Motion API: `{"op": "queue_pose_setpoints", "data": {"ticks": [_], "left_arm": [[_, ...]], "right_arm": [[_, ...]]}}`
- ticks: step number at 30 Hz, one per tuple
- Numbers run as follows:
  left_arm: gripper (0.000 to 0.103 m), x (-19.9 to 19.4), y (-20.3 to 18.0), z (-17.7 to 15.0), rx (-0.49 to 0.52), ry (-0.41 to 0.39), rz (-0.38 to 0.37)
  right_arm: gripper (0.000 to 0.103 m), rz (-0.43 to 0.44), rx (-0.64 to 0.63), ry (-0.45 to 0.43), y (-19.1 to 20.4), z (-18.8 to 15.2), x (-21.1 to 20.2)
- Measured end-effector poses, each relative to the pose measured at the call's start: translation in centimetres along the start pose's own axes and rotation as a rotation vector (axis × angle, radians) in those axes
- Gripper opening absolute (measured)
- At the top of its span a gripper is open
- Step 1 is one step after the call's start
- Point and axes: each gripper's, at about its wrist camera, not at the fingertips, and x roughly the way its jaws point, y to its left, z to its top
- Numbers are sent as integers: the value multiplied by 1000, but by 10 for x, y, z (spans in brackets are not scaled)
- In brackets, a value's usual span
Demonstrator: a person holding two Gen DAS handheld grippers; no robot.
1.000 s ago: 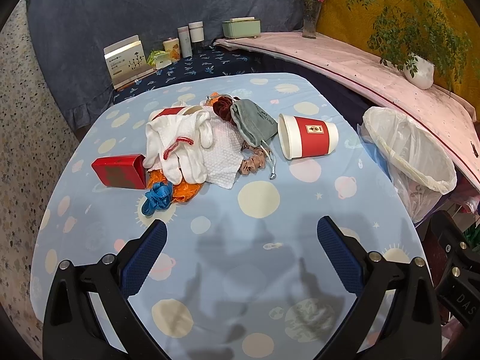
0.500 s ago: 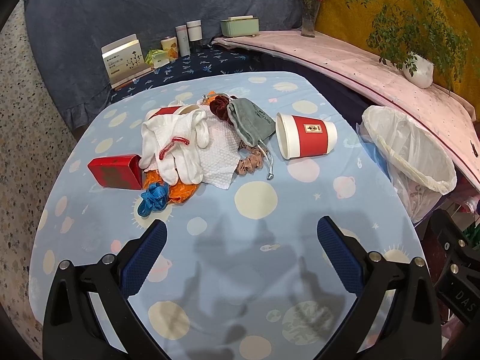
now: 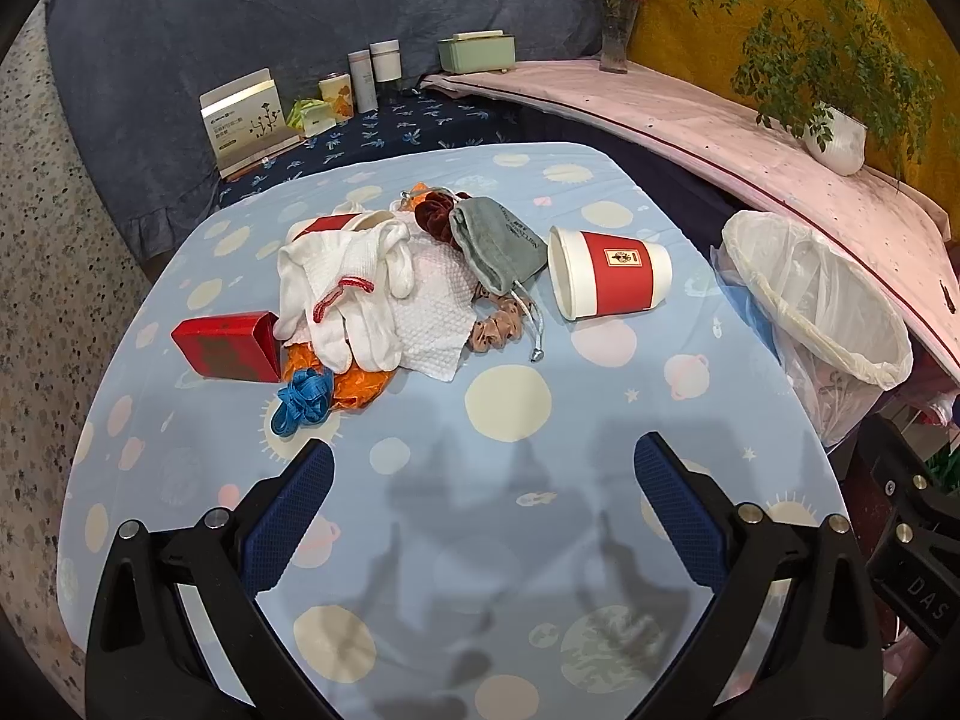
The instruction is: Collect trash
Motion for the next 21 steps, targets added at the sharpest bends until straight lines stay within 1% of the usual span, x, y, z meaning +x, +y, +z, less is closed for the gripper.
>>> {"op": "queue_pose_setpoints", "data": {"ticks": [21], "left_arm": [[96,1,1,2,-11,2,-2]], "right_arm": [[96,-14,2,1,0,0,-1]]}}
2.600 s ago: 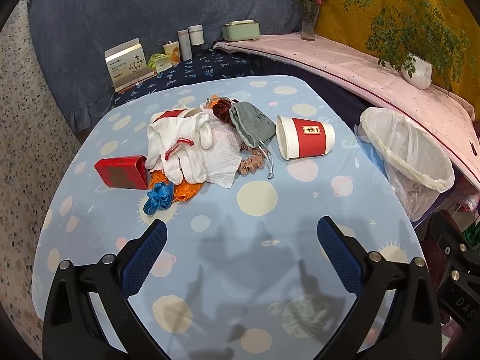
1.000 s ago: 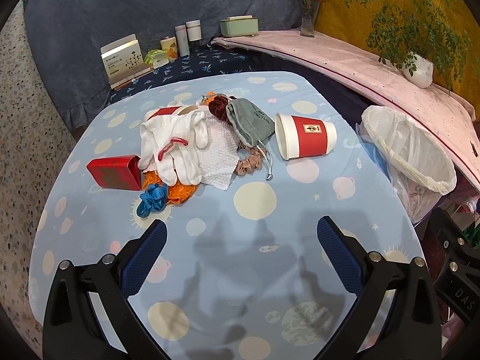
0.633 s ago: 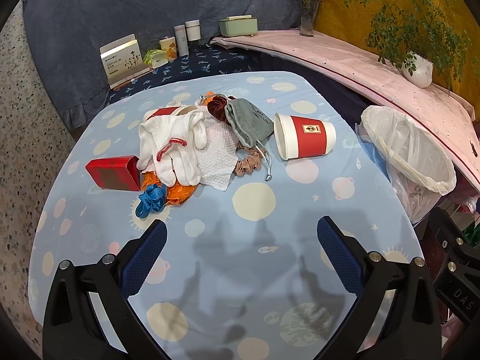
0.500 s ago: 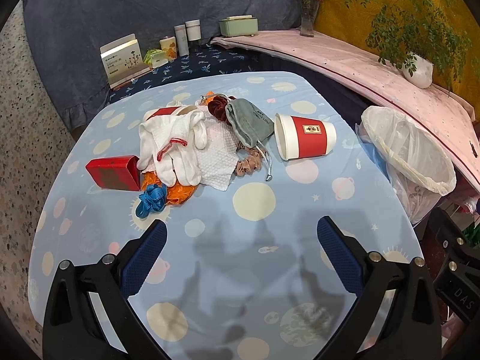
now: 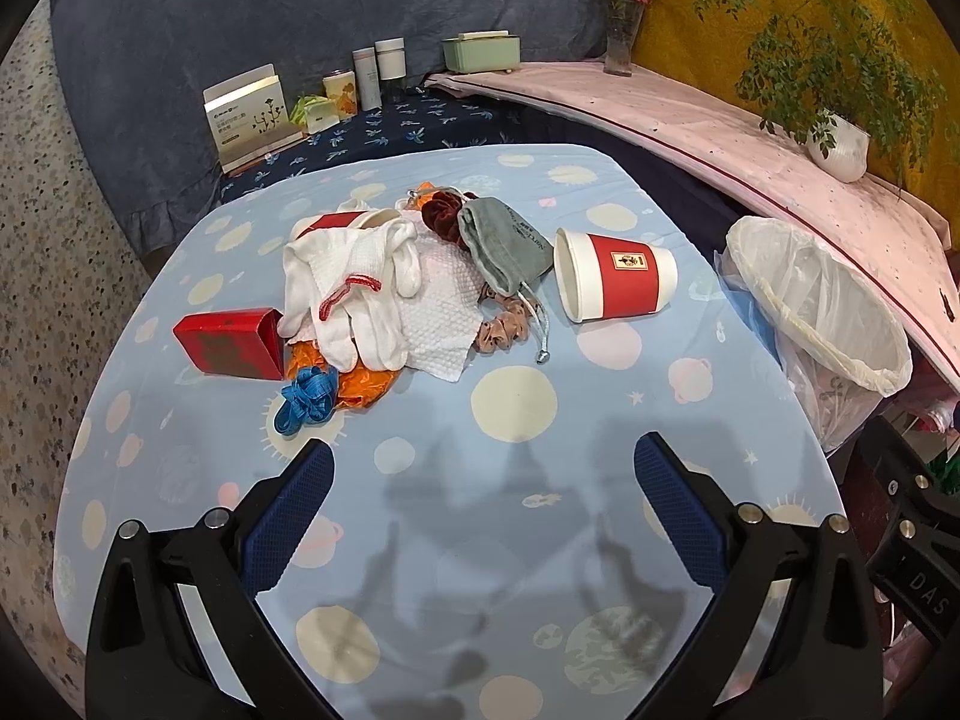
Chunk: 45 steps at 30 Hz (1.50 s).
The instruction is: Collect trash
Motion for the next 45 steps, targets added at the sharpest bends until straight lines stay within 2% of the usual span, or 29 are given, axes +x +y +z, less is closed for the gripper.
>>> {"op": "queue_pose_setpoints", "data": {"ticks": [6,11,26,33,38,45], "left_arm": [[96,4,21,3,-50,-2,12],[96,11,53,7,-111,7,38],[96,53,183,38,-324,37,179],[96,85,215,52,-428,90,156],[95,113,225,49,-499,172,110],[57,122,227,48,-506,185,41]], "right_arm": [[96,-8,-2,8,9,5,2],[96,36,7,5,24,11,8],[96,98,-26,-11,109,48,48],[96,92,-37,19,146,63,86],[96,72,-13,57,156,67,115],[91,40,-13,93,163,67,142]]}}
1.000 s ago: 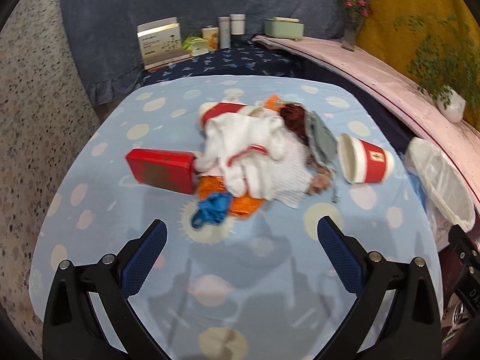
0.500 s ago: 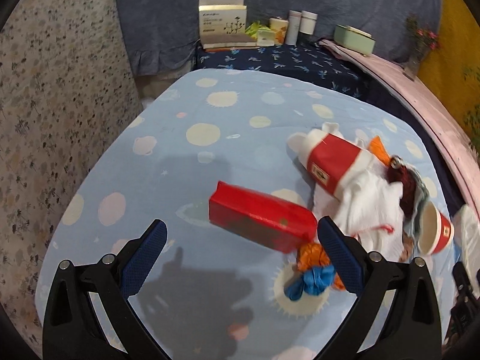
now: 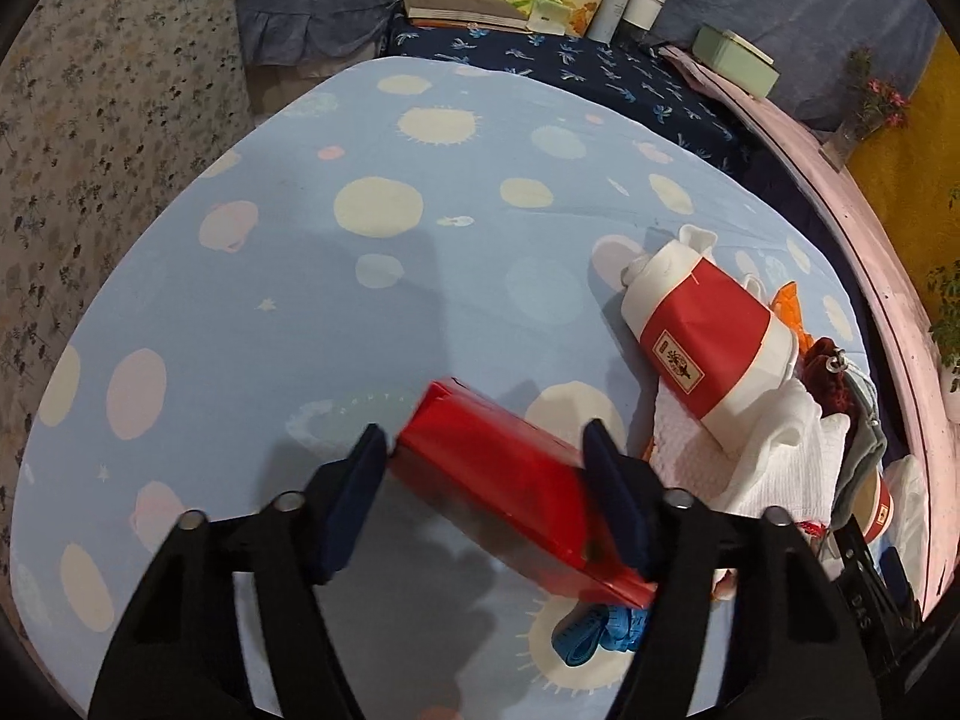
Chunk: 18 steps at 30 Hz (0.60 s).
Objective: Collect trash
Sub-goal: 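Grasp the red-and-white paper cup with the right tool while the left tool grasps the red box, then carry the cup and red box with both tools over the trash bin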
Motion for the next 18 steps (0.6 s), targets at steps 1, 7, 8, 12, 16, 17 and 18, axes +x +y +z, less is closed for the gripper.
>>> {"op": "queue_pose_setpoints", "data": {"ticks": [1,7,8,12,16,17,18], "left_arm": [[54,-1,1,0,-2,-5,-5],[31,-11,2,0,11,-23,-39],[27,-14,1,0,19,-30,-41],[12,-26,-7,-2,51,-51,-55],[7,-42,-17,-7,88,-87,-66],[6,-47,-20,-9,99,-96,-70],[6,-51,-23,-10,106,-103,-75]], "right_arm": [[85,-2,0,4,0,0,2],[48,22,24,35,-5,-2,8],[38,30,31,37,-6,-2,8],[17,52,61,33,-16,-3,1],[5,71,77,13,-25,-5,-13],[4,81,81,6,-28,-6,-17],[3,86,84,3,-30,-5,-21]]}}
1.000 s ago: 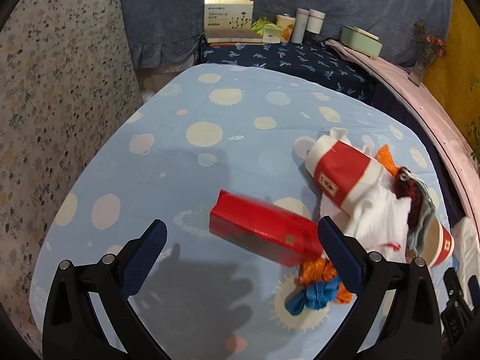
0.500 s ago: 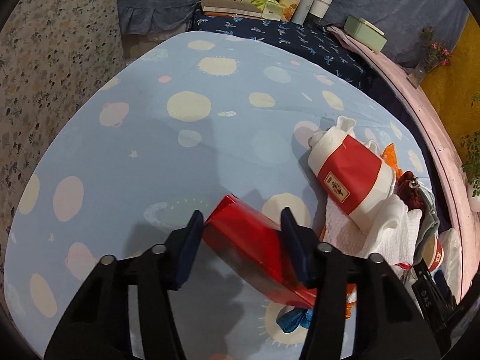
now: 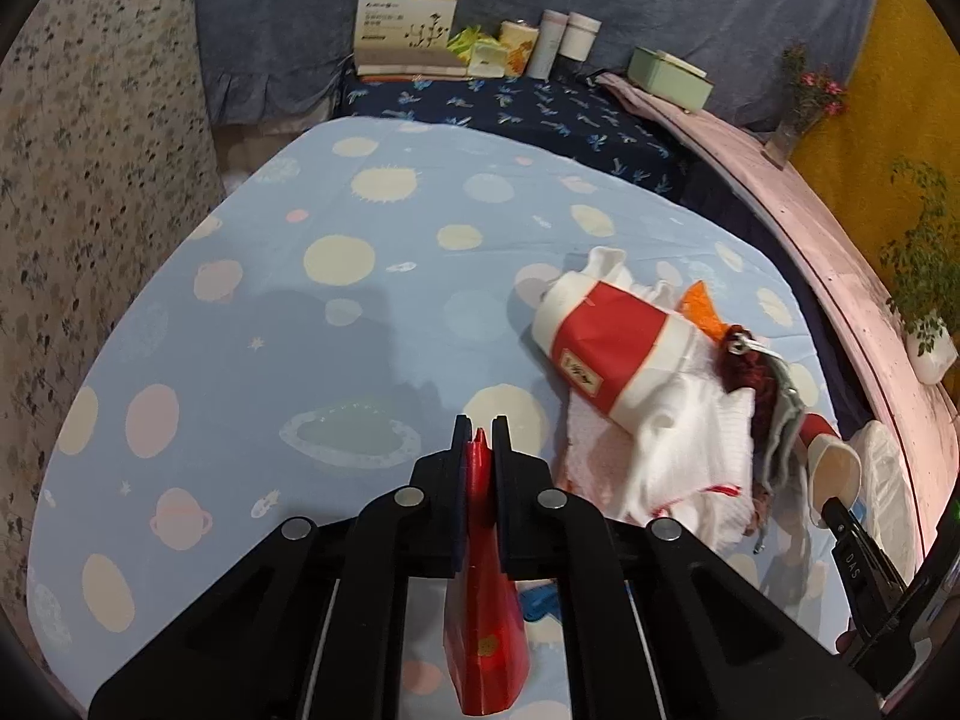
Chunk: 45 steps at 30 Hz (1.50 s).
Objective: Collect trash
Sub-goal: 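Carry the cup and red box with both tools over the trash bin, then open both tools to drop the cup and red box into the bin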
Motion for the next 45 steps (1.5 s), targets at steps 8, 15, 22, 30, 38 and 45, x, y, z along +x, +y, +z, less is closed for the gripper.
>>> {"op": "queue_pose_setpoints", "data": {"ticks": [8,15,22,30,38,45], "left_arm": [[5,-37,-40,-4,89,-60,-63],[5,-62,-107,-8,200,-85,-180],[5,-70,-184,-13,303,-57,-323],[5,-62,-268,-28,399,11,-469],[5,-44,-338,-49,486,55,-546],[12,-29,-382,-56,530,76,-592]], "right_arm": [[3,36,40,-53,-23,-1,-41],[3,37,74,-109,-51,0,-77],[3,-6,126,-139,-95,0,-94],[3,-84,223,-146,-163,-2,-90],[3,-148,290,-127,-217,-3,-69],[3,-167,320,-107,-241,-1,-50]]}}
